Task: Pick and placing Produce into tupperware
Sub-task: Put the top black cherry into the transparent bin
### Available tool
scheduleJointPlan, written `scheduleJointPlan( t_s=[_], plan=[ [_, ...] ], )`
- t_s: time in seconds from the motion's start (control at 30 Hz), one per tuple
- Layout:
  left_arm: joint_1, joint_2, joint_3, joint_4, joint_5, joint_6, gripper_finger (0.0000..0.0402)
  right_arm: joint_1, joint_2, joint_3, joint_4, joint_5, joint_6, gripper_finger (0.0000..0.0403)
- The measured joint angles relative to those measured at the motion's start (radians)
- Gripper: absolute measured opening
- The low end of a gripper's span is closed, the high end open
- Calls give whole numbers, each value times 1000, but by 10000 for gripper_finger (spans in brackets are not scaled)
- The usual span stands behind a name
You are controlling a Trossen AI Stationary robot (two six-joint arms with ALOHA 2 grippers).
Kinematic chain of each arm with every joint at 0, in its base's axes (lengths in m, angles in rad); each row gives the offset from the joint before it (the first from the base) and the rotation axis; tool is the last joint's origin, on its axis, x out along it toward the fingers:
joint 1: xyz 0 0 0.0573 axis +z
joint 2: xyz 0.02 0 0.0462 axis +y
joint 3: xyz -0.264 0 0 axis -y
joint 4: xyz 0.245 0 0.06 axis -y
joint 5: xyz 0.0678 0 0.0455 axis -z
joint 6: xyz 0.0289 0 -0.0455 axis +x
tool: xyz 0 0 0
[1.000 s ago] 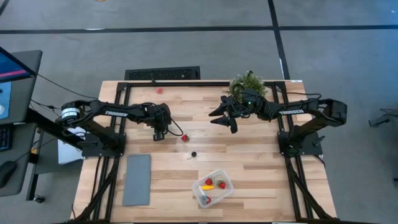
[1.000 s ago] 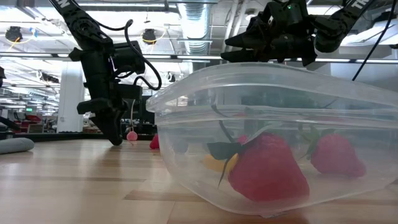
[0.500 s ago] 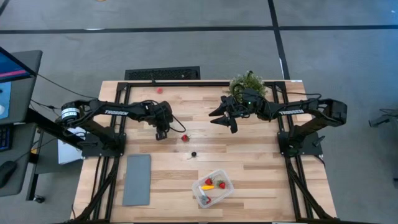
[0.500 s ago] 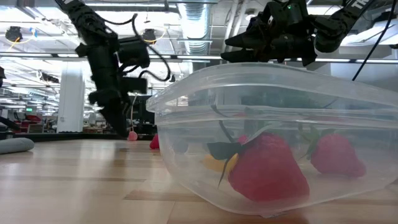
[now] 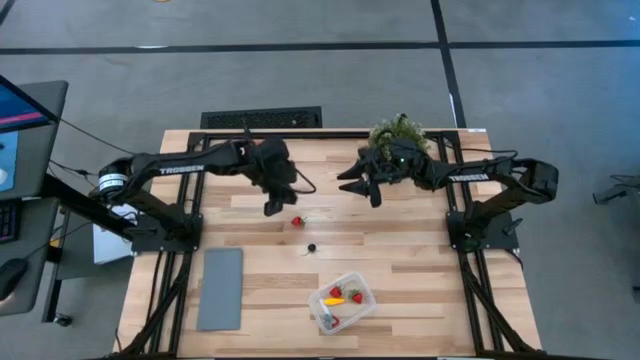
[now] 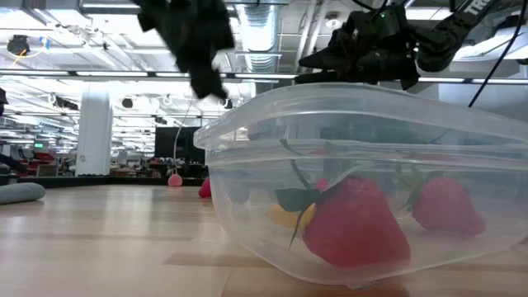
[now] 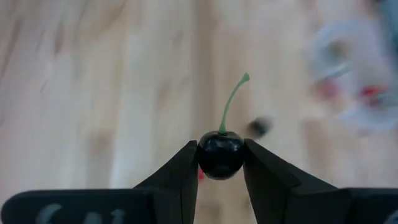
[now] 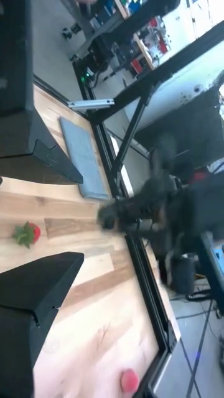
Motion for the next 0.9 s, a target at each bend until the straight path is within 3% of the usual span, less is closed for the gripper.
scheduleJointPlan(
  t_s=[0.13, 0.3, 0.6, 0.9],
  plan=[
    [-65, 0, 115, 12, 57, 10, 97, -20, 0, 0, 0, 0, 0, 212],
    [-192, 0, 203, 76, -30, 15, 97, -34, 0, 0, -1, 0, 0, 212],
    [-378, 2, 212, 187, -186, -25, 97, -31, 0, 0, -21, 0, -1, 212],
    [-519, 58, 216, 342, -214, -71, 97, 0, 0, 0, -77, 4, 10, 212]
  ],
)
